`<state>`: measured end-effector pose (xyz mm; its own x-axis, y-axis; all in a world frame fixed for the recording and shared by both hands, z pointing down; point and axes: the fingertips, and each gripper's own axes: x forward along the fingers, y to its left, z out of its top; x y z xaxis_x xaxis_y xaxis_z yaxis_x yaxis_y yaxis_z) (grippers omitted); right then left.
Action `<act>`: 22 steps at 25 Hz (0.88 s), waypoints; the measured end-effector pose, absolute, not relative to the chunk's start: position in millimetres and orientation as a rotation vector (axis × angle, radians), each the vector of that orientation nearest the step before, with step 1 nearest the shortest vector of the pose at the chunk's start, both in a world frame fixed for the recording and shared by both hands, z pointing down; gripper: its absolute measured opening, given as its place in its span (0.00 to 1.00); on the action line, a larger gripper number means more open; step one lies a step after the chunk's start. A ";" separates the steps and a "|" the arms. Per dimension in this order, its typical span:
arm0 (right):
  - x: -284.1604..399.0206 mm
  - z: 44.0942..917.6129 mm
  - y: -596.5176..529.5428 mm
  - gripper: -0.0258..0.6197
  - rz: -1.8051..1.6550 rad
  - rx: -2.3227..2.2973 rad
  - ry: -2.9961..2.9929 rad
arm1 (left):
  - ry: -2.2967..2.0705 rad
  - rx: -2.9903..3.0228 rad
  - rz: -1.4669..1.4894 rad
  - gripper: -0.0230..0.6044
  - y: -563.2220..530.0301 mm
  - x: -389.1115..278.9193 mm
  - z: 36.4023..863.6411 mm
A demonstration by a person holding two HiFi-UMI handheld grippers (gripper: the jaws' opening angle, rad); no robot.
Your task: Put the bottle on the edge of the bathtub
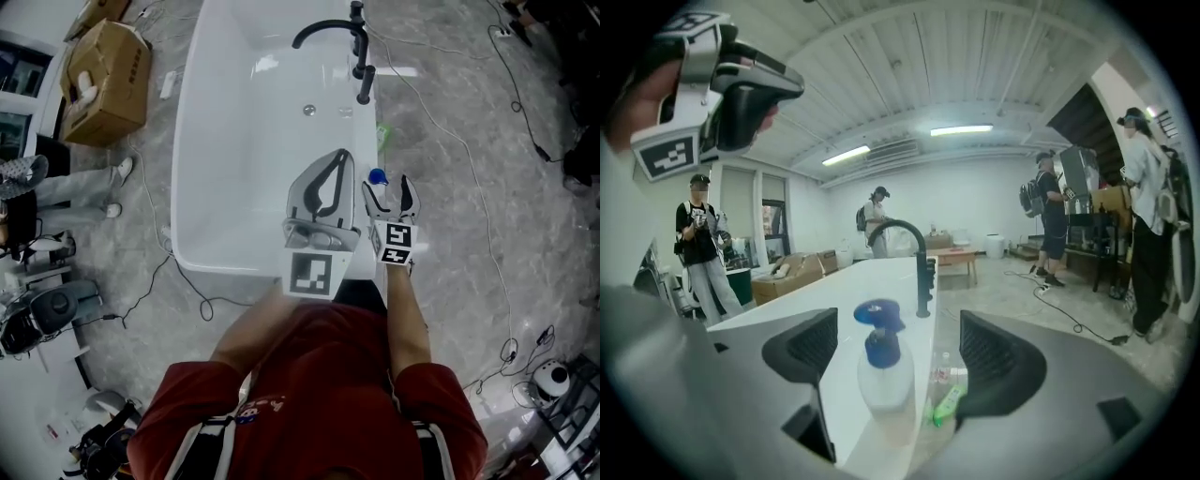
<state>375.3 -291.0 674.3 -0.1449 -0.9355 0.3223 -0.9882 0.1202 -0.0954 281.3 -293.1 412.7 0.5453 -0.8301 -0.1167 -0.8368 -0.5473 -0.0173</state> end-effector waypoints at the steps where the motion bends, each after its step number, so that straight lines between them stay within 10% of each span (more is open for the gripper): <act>1: 377.8 664.0 -289.7 0.65 0.410 1.936 -2.228 | 1.456 -2.694 0.159 0.06 -293.3 282.8 410.3; 22: 417.2 380.7 -244.9 0.65 -0.074 2.153 -2.269 | 1.379 -2.699 0.186 0.06 -282.9 298.8 390.9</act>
